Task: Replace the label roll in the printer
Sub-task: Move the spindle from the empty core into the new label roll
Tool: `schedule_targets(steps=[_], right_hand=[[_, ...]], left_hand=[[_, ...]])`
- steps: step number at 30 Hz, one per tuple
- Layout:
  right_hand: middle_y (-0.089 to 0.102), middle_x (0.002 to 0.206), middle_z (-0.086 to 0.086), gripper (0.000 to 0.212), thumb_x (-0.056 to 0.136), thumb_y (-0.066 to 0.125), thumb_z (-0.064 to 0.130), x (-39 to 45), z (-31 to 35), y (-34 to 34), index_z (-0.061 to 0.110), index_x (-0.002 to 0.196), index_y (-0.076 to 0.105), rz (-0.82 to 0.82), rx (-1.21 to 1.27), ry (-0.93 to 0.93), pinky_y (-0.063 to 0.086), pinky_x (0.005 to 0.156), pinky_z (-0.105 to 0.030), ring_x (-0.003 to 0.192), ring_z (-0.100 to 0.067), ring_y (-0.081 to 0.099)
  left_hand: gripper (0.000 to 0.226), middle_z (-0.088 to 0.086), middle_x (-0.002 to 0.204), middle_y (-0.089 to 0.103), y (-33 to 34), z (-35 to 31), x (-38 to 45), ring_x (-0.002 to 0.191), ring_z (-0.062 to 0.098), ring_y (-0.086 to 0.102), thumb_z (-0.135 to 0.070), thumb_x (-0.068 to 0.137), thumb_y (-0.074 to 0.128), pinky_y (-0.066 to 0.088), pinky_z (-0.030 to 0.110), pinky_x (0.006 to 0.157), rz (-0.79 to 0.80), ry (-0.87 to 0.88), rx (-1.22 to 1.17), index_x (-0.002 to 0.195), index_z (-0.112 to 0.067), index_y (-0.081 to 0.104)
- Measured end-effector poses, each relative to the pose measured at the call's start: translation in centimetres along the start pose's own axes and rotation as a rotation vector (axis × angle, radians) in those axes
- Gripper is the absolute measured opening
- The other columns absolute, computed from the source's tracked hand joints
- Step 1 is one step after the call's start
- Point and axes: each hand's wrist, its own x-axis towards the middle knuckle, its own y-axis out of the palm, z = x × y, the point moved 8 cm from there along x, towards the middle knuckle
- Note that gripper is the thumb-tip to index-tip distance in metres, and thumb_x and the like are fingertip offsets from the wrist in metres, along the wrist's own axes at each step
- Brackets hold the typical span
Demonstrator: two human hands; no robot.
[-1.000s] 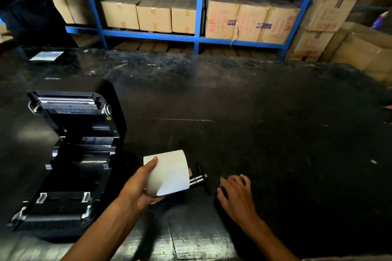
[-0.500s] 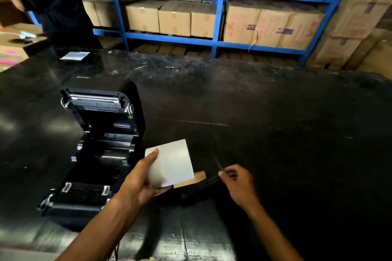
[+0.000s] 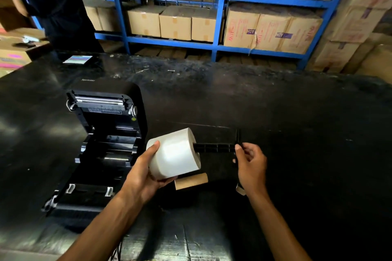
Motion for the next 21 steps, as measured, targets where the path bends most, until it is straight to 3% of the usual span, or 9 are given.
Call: schedule_targets(steps=[3, 5, 7, 11, 14, 17, 21], right_hand=[[0.061, 0.097, 0.015, 0.019, 0.085, 0.062, 0.03, -0.8, 1.9, 0.1, 0.044, 0.094, 0.052, 0.014, -0.072, -0.145, 0.048, 0.06, -0.008, 0.089, 0.005, 0.061], [0.061, 0.094, 0.018, 0.021, 0.083, 0.064, 0.032, -1.2, 2.7, 0.9, 0.045, 0.094, 0.053, 0.063, -0.115, -0.199, 0.049, 0.059, -0.008, 0.089, 0.012, 0.057], [0.063, 0.091, 0.017, 0.019, 0.082, 0.066, 0.03, -1.6, 3.1, 2.0, 0.043, 0.093, 0.057, 0.121, -0.075, -0.204, 0.054, 0.063, -0.016, 0.084, 0.004, 0.062], [0.071, 0.088, 0.01, 0.006, 0.088, 0.061, 0.03, -3.2, 3.6, 4.7, 0.033, 0.09, 0.066, 0.263, -0.006, -0.203, 0.055, 0.071, -0.022, 0.084, -0.005, 0.067], [0.072, 0.097, 0.004, 0.024, 0.092, 0.049, 0.037, -4.2, 3.9, 5.5, 0.022, 0.099, 0.066, 0.28, 0.056, -0.133, 0.057, 0.08, -0.034, 0.092, -0.01, 0.068], [0.065, 0.12, 0.003, 0.043, 0.092, 0.037, 0.051, -4.3, 4.0, 6.0, 0.026, 0.12, 0.059, 0.297, 0.075, 0.005, 0.05, 0.097, -0.041, 0.108, -0.011, 0.06], [0.051, 0.139, 0.004, 0.082, 0.069, 0.029, 0.077, -4.9, 3.8, 7.8, 0.035, 0.138, 0.04, 0.396, 0.126, 0.235, 0.04, 0.108, -0.043, 0.121, -0.016, 0.052]], left_hand=[[0.055, 0.013, 0.113, 0.067, 0.5, -0.7, -0.6, 0.106, 0.033, 0.063, -0.037, 0.062, 0.075, 0.054, 0.056, 0.082, -0.012, 0.071, 0.042, 0.11, -0.013, 0.061], [0.068, 0.018, 0.12, 0.065, 1.0, -1.2, -0.9, 0.11, 0.036, 0.062, -0.035, 0.067, 0.073, 0.055, 0.056, 0.082, 0.0, 0.124, 0.058, 0.123, -0.004, 0.054], [0.07, 0.022, 0.122, 0.064, 1.6, -1.6, -1.3, 0.108, 0.037, 0.063, -0.032, 0.069, 0.072, 0.055, 0.056, 0.083, 0.024, 0.183, 0.056, 0.125, 0.002, 0.049], [0.057, 0.012, 0.103, 0.067, 2.6, -2.7, -2.4, 0.08, 0.022, 0.069, -0.022, 0.067, 0.074, 0.058, 0.034, 0.052, 0.041, 0.328, 0.091, 0.115, -0.002, 0.05], [0.062, 0.009, 0.103, 0.069, 3.4, -3.0, -2.8, 0.074, 0.017, 0.073, -0.018, 0.065, 0.075, 0.058, 0.031, 0.051, 0.077, 0.392, 0.09, 0.12, -0.006, 0.05], [0.064, 0.012, 0.105, 0.069, 4.1, -3.2, -3.0, 0.076, 0.017, 0.073, -0.02, 0.06, 0.077, 0.059, 0.031, 0.055, 0.094, 0.436, 0.101, 0.118, -0.007, 0.053], [0.064, 0.012, 0.106, 0.07, 4.8, -3.2, -2.9, 0.083, 0.016, 0.071, -0.025, 0.056, 0.079, 0.057, 0.03, 0.062, 0.082, 0.516, 0.174, 0.113, -0.011, 0.056]])
